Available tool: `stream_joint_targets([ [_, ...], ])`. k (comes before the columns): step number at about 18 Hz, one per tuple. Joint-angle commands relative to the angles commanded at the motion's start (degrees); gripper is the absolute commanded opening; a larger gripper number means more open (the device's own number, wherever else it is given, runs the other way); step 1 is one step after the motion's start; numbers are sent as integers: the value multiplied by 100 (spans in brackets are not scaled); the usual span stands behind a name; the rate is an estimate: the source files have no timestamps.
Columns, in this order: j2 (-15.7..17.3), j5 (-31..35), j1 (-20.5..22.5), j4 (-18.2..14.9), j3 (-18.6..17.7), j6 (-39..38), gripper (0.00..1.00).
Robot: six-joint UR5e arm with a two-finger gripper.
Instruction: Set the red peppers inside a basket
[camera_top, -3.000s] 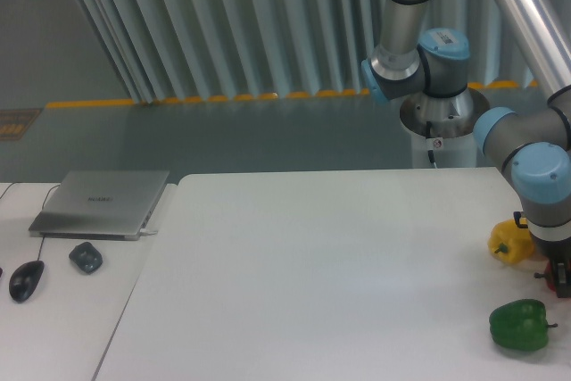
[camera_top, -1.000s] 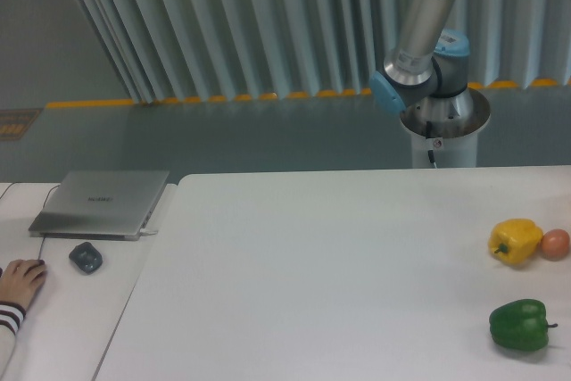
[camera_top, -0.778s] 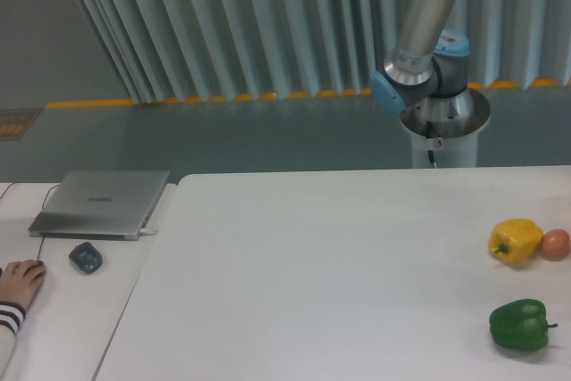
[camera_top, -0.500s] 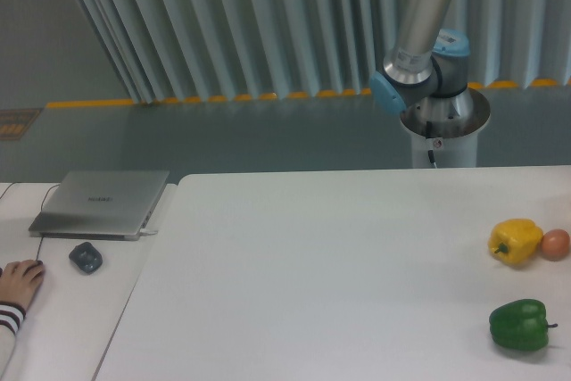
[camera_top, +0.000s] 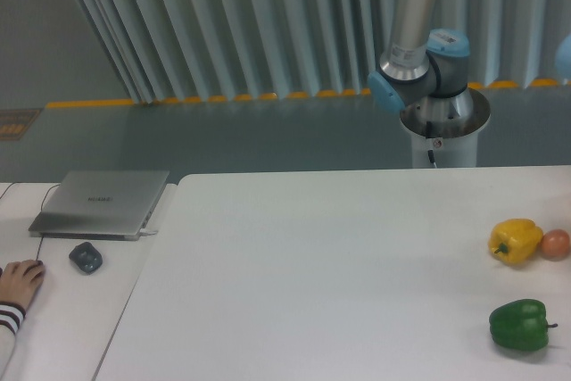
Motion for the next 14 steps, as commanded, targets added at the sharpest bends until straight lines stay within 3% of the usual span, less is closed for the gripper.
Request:
stream_joint_targets([
  [7,0,18,-439,-211,282,-202,100],
  [14,88,26,-607,-326,300,-562,100],
])
